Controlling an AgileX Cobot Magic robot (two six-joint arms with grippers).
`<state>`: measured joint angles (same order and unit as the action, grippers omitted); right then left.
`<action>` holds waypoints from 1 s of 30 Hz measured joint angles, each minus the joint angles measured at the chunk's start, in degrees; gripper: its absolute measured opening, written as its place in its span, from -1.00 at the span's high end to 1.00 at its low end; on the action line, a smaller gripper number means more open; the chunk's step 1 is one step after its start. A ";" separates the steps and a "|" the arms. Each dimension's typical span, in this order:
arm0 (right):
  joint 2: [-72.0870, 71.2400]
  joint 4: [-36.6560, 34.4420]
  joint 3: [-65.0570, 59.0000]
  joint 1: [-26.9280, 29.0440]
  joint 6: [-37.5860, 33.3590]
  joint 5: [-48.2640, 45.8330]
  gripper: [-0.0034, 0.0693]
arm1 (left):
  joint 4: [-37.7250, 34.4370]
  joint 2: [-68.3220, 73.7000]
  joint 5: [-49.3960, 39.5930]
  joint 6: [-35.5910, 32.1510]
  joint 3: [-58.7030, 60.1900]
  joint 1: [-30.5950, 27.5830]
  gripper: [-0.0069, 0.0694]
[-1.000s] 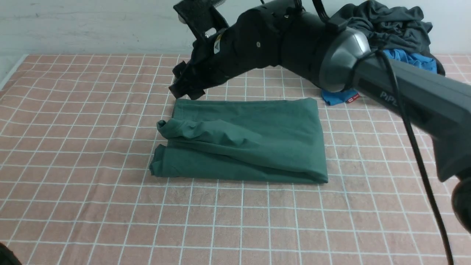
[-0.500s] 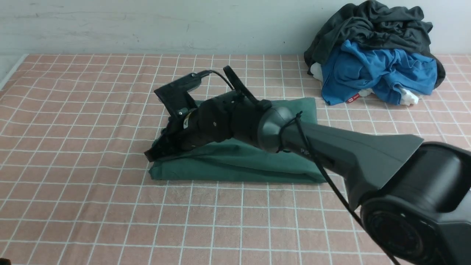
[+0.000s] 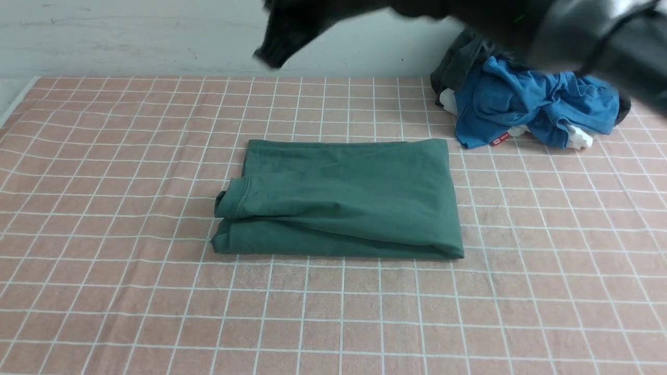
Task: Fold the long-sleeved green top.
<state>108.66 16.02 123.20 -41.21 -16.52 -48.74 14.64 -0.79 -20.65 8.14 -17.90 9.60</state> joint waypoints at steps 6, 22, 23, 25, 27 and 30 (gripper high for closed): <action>-19.84 0.35 -0.21 2.83 6.42 -2.08 0.94 | 2.17 0.00 6.75 -0.24 4.36 0.00 0.83; -67.54 0.95 -79.81 4.00 28.79 18.45 0.94 | 7.61 0.00 12.32 -0.48 5.85 0.68 0.83; -69.04 1.00 -86.37 4.04 31.12 25.13 0.94 | 7.63 0.00 12.32 -0.48 5.85 0.68 0.83; -70.06 1.27 -98.99 4.04 34.48 39.03 0.94 | 7.68 0.00 12.32 -0.48 5.85 0.68 0.83; -69.80 1.74 -106.47 4.04 35.48 49.37 0.94 | 7.68 0.00 12.32 -0.48 5.85 0.68 0.83; -69.07 2.07 -115.17 4.04 36.08 60.78 0.94 | 7.68 0.00 12.32 -0.48 5.85 0.68 0.83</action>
<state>39.59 18.09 8.03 -37.17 19.56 12.04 22.31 -0.79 -8.32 7.66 -12.06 10.28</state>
